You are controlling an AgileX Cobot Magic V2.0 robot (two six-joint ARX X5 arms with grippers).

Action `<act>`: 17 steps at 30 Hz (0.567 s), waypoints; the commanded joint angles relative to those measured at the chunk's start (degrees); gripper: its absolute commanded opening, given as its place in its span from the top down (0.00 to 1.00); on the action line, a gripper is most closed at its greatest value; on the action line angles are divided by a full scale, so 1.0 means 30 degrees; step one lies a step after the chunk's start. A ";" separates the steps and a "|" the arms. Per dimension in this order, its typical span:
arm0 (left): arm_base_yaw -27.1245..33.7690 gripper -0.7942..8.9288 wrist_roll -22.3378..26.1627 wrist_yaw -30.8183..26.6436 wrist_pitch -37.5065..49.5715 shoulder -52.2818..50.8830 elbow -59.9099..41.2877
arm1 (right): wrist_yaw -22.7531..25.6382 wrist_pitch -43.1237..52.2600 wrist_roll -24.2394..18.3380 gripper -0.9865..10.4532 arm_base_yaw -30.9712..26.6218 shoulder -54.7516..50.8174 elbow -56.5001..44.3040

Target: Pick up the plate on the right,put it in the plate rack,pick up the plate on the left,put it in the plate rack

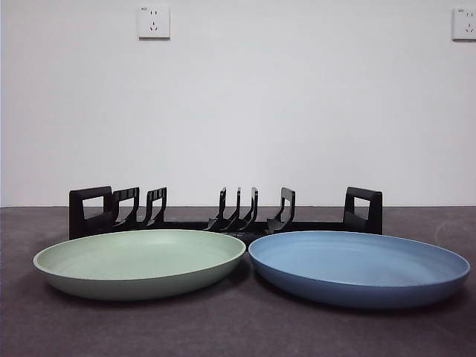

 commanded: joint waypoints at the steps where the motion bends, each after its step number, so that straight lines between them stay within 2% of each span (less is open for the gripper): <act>1: 0.0066 0.92 -0.0816 0.0073 0.0270 -0.0051 -0.0270 | -0.0095 0.0029 0.2251 0.91 -0.0007 -0.0044 -0.0204; 4: 0.0058 0.92 -0.2725 0.0175 0.0488 -0.0051 -0.0226 | -0.0124 0.0087 0.3934 0.91 -0.0007 -0.0044 -0.0182; 7: 0.0066 0.92 -0.4575 0.1217 0.0736 -0.0051 -0.0007 | -0.0146 0.0087 0.5187 0.92 -0.0007 -0.0044 -0.0080; 10: 0.0066 0.93 -0.4663 0.2069 0.0758 -0.0036 0.0357 | -0.0124 0.0066 0.6025 0.92 -0.0007 0.0022 0.0204; 17: 0.0058 0.93 -0.4634 0.2091 0.0015 0.1545 0.2441 | -0.0080 -0.0022 0.6251 0.92 -0.0029 0.2018 0.1858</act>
